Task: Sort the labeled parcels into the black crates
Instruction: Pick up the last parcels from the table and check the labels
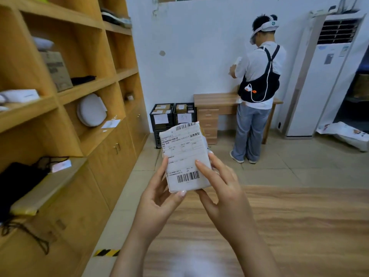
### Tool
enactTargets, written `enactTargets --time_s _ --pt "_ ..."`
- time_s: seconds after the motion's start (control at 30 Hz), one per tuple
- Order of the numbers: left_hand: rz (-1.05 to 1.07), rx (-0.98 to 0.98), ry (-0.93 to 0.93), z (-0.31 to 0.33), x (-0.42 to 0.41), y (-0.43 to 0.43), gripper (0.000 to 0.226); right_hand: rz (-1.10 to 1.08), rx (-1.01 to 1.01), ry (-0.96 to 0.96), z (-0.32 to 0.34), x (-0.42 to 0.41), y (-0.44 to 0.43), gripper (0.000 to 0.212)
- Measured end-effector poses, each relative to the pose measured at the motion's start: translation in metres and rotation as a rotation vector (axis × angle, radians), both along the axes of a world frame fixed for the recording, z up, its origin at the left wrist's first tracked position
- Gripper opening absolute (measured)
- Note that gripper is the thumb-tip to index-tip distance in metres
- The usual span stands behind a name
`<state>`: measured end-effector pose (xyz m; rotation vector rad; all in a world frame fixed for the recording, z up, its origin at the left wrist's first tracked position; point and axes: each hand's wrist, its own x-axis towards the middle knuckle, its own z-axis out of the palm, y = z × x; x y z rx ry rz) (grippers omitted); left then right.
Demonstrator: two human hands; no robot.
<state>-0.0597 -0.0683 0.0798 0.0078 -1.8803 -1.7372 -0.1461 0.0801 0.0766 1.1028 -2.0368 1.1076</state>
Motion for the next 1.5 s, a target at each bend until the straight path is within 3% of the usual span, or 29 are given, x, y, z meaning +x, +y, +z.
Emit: enactTargets --time_s 0.33,0.8,1.1,1.5 --pt "0.468 -0.385 -0.142 -0.002 0.060 0.070 0.077 0.342 -0.022 -0.203 -0.014 0.017 0.031 0.082" --pt "0.970 -0.406 -0.190 0.013 0.211 0.091 0.076 0.739 0.069 -0.229 0.001 0.140 -0.018 0.075" --pt "1.440 -0.376 -0.381 0.006 0.431 0.126 0.071 1.191 0.190 -0.183 0.002 0.356 -0.049 0.067" --pt "1.943 -0.193 -0.523 -0.022 0.738 0.247 0.072 1.762 0.382 -0.268 -0.017 0.694 0.000 0.064"
